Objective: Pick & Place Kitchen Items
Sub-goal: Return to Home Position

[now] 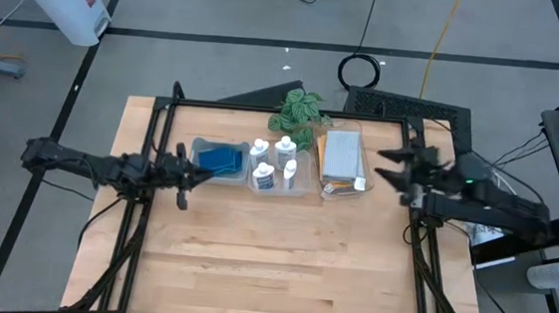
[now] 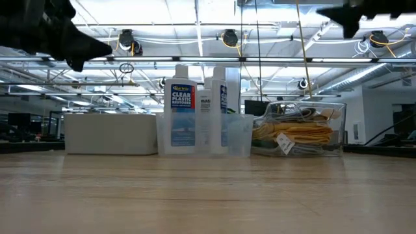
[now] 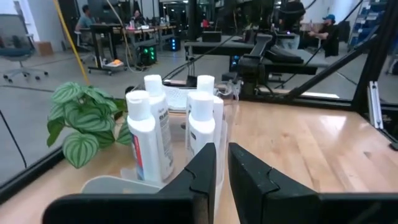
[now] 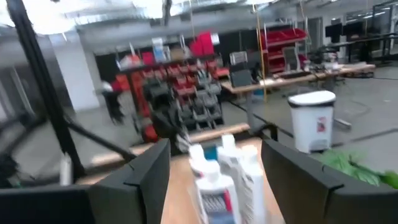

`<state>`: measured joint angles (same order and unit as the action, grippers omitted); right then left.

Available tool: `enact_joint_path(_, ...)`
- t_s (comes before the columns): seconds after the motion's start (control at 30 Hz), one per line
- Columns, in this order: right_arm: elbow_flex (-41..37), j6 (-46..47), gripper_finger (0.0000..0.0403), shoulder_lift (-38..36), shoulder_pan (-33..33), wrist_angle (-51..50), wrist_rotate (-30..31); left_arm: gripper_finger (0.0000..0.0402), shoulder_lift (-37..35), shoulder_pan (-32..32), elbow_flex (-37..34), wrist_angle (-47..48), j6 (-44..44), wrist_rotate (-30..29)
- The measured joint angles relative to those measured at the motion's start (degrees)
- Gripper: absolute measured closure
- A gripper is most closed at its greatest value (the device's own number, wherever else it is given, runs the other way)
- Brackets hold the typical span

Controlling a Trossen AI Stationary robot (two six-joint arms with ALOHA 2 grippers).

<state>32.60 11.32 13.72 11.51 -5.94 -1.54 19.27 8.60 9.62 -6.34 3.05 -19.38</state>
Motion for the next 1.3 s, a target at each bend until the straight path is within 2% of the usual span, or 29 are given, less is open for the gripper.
enact_joint_path(0.23, -9.35, -7.48, 0.0175, 0.93, 0.01, 5.64, 0.14, 0.0355, 0.02, 0.00, -3.06, -1.73, 0.19, 0.00)
enact_joint_path(0.53, -13.70, -9.97, 0.0175, -13.63, 0.04, 1.68, 1.83, 0.0355, 0.04, 0.00, -3.09, -1.78, 1.07, 0.00)
enact_joint_path(0.63, -15.14, -9.28, 0.0176, -13.24, 0.00, 2.04, 2.08, 0.0355, 0.07, 0.00, -3.10, -2.36, 0.57, 0.00)
enact_joint_path(0.77, -18.54, -7.90, 0.0179, -11.01, 0.02, 6.90, 3.79, 0.0355, 0.09, 0.00, -3.11, -4.60, -0.80, 1.29)
enact_joint_path(1.13, -28.15, -9.21, 0.0177, -11.34, 0.02, 19.02, 5.87, 0.0355, 0.11, 0.00, -3.11, -3.79, -1.58, 1.93)
enact_joint_path(1.3, -28.85, -9.23, 0.0175, -11.31, 0.04, 15.55, 11.07, 0.0355, 0.11, 0.00, -3.11, -3.81, -1.40, 1.92)
